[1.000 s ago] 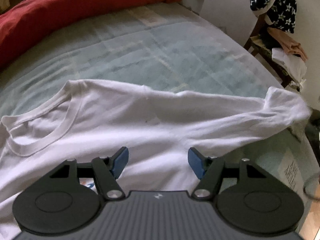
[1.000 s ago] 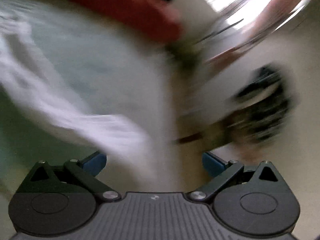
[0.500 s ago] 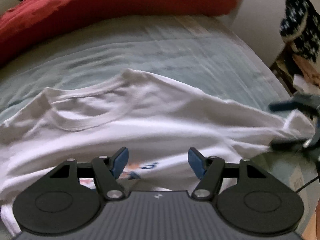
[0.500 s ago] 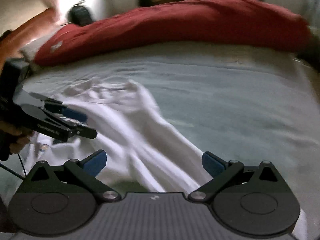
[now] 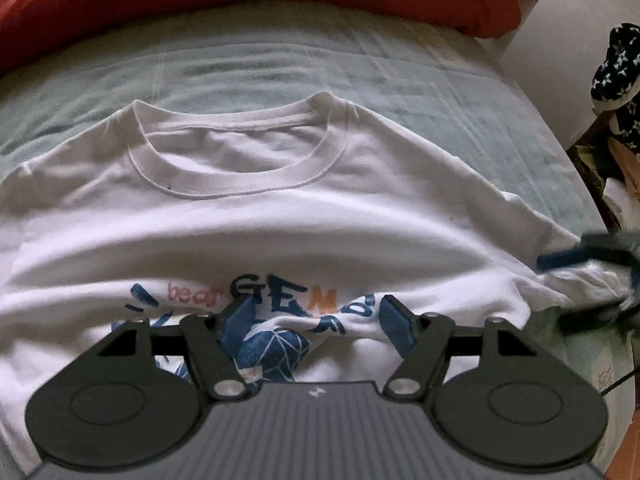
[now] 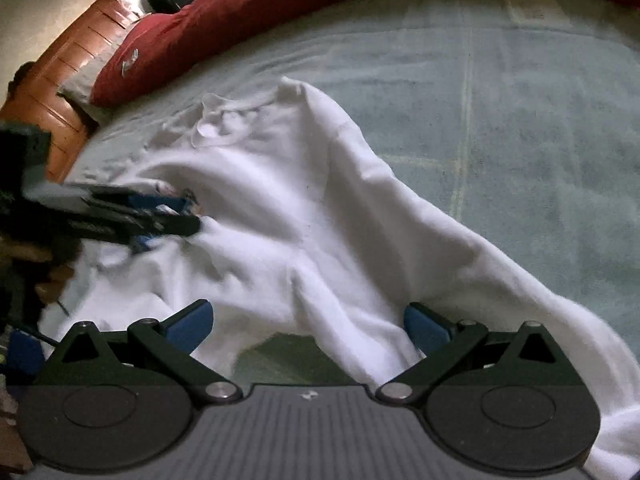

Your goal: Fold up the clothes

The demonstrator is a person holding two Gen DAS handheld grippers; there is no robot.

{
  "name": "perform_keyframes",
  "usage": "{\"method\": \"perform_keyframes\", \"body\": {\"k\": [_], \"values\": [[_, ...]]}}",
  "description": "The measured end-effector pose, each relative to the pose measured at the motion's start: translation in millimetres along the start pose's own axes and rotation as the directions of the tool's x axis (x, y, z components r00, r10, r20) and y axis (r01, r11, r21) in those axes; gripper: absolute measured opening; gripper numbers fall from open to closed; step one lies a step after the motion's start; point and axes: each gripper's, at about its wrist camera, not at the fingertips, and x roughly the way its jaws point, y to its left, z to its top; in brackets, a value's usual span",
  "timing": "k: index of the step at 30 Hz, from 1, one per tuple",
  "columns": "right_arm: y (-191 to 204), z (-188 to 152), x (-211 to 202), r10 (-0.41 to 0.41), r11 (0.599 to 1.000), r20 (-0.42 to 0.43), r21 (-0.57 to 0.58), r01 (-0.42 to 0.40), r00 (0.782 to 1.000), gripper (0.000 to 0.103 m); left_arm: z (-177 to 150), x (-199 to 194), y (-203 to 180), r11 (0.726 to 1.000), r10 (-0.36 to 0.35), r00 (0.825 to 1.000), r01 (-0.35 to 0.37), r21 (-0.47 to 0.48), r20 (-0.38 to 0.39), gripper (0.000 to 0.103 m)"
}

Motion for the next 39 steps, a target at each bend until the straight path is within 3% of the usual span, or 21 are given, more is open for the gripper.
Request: {"method": "perform_keyframes", "body": {"k": [3, 5, 8, 10, 12, 14, 16, 20, 24, 29, 34, 35, 37, 38, 39], "values": [[2.7, 21.9, -16.6, 0.030, 0.997, 0.097, -0.068, -0.024, 0.995, 0.103, 0.3, 0.8, 2.7, 1.000, -0.014, 1.000, 0.014, -0.011, 0.001, 0.073], [-5.8, 44.2, -13.1, 0.070, 0.993, 0.108, -0.100, -0.059, 0.992, 0.103, 0.0, 0.4, 5.5, 0.999, -0.028, 1.000, 0.028, -0.018, 0.003, 0.073], [-33.2, 71.5, 10.5, 0.126, 0.989, 0.062, -0.084, -0.120, 0.990, 0.103, -0.5, -0.3, 9.6, 0.998, -0.048, 0.999, 0.048, -0.027, 0.006, 0.073], [-57.4, 78.3, 29.1, 0.188, 0.982, -0.026, -0.029, -0.188, 0.982, 0.103, -0.3, 0.4, 13.2, 0.997, -0.063, 0.998, 0.063, -0.040, 0.007, 0.073], [-81.0, 77.4, 43.5, 0.307, 0.951, -0.089, 0.074, -0.301, 0.948, 0.103, 0.0, 1.0, 16.7, 0.996, -0.077, 0.997, 0.078, -0.053, 0.008, 0.073], [-99.4, 77.8, 50.4, 0.412, 0.901, -0.051, 0.171, -0.398, 0.910, 0.103, 0.8, 2.0, 17.7, 0.995, -0.082, 0.997, 0.083, -0.054, 0.007, 0.073], [-108.6, 83.8, 59.0, 0.473, 0.862, -0.036, 0.229, -0.453, 0.881, 0.103, 1.7, 3.0, 18.6, 0.995, -0.087, 0.996, 0.087, -0.054, 0.006, 0.074], [-105.1, 108.4, 86.5, 0.541, 0.821, -0.051, 0.245, -0.515, 0.839, 0.103, 3.3, 5.0, 20.5, 0.994, -0.097, 0.995, 0.097, -0.056, 0.005, 0.077], [-101.0, 121.1, 98.0, 0.575, 0.802, -0.096, 0.264, -0.536, 0.813, 0.103, 5.4, 5.0, 20.7, 0.994, -0.102, 0.995, 0.102, -0.045, -0.003, 0.077], [-112.0, 99.1, 87.7, 0.631, 0.764, -0.132, 0.272, -0.584, 0.764, 0.103, 4.1, 3.9, 25.9, 0.990, -0.126, 0.992, 0.126, -0.056, 0.005, 0.077], [-112.5, 104.0, 98.3, 0.635, 0.759, -0.119, 0.277, -0.589, 0.763, 0.099, 4.9, 4.2, 25.8, 0.989, -0.133, 0.991, 0.134, -0.057, 0.006, 0.077], [-112.6, 104.3, 99.4, 0.633, 0.762, -0.120, 0.273, -0.588, 0.765, 0.094, 5.1, 4.3, 26.5, 0.989, -0.136, 0.991, 0.136, -0.060, 0.006, 0.077], [-122.0, 99.4, 98.2, 0.601, 0.783, -0.113, 0.284, -0.554, 0.791, 0.066, 5.8, 4.0, 26.6, 0.988, -0.138, 0.990, 0.138, -0.063, 0.005, 0.077], [-129.3, 96.8, 100.9, 0.576, 0.793, -0.105, 0.313, -0.523, 0.811, 0.024, 6.3, 4.1, 26.4, 0.988, -0.137, 0.991, 0.137, -0.064, 0.004, 0.077], [-137.0, 93.7, 105.4, 0.560, 0.794, -0.094, 0.345, -0.501, 0.823, 0.000, 6.6, 4.2, 26.0, 0.989, -0.135, 0.991, 0.135, -0.062, 0.001, 0.078]]}}
